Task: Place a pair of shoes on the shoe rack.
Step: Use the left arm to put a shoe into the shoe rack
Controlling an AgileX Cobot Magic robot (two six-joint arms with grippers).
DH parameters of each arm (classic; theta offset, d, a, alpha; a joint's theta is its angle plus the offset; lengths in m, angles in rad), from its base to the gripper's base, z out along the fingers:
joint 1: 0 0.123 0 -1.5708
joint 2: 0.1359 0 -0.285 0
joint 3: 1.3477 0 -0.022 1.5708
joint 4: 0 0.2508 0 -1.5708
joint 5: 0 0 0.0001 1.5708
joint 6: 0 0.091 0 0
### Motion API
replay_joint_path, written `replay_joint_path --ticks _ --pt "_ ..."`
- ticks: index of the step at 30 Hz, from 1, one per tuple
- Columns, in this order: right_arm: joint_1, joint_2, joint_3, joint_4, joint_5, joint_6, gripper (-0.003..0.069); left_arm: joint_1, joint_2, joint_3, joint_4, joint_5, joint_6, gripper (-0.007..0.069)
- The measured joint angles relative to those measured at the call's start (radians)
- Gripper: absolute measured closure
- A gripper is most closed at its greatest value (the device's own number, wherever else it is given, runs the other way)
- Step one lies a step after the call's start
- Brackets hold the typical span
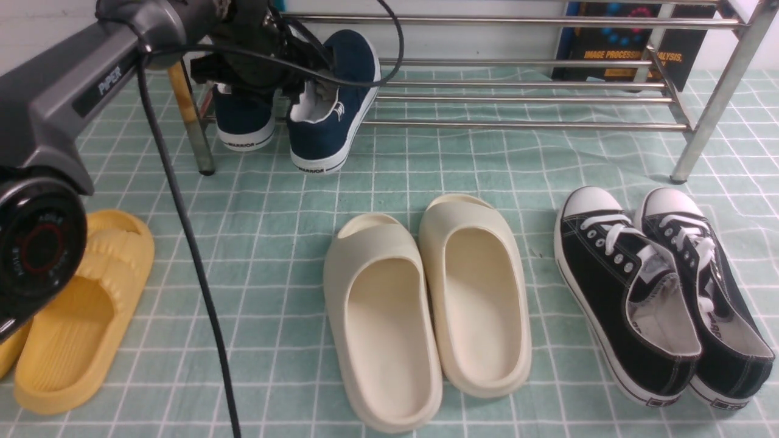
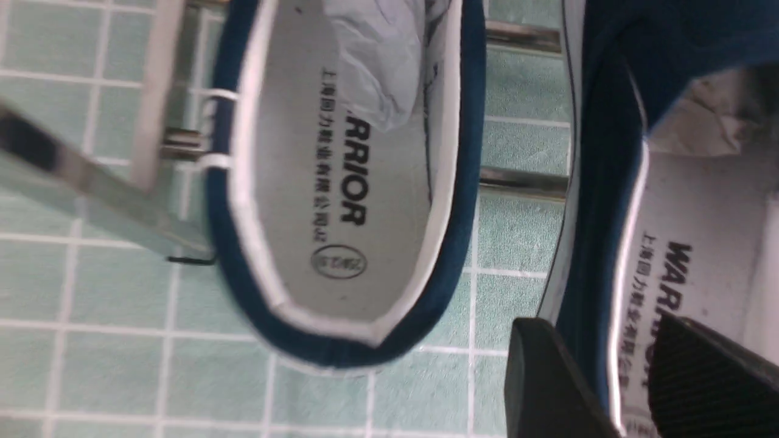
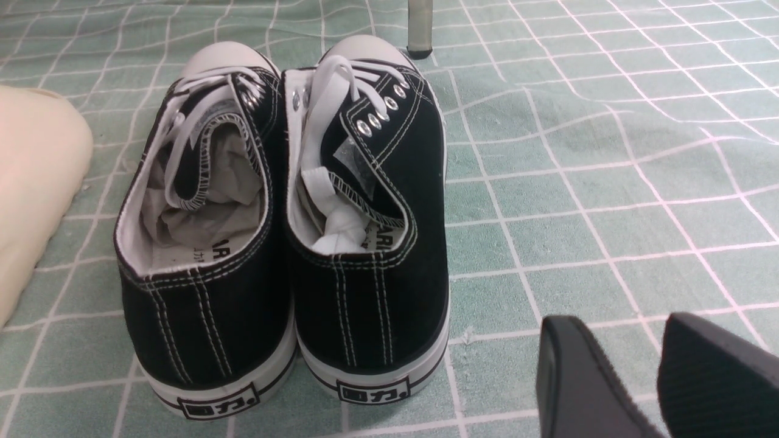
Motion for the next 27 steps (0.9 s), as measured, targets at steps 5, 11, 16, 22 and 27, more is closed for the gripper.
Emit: replay_joint_path --ticks 5,11,16,22,27 --pt "0.000 0.000 0.000 0.000 0.000 0.000 0.0412 -0.001 -0.095 -0.002 0.011 0.098 0.003 0.0424" --pt "0.000 0.000 0.000 0.000 0.000 0.000 0.0412 -0.064 -0.120 0.026 -0.088 0.249 0.121 0.0519" --pt "0.000 0.000 0.000 0.000 0.000 0.000 0.0412 -0.152 -0.048 0.105 -0.087 0.248 0.144 0.0574" --pt "0.000 0.000 0.000 0.000 0.000 0.000 0.0412 -0.161 -0.009 0.114 0.023 0.284 0.122 0.0578" --pt "0.000 0.000 0.000 0.000 0.000 0.000 0.0412 -0.138 -0.009 0.111 0.111 0.279 0.106 0.0578"
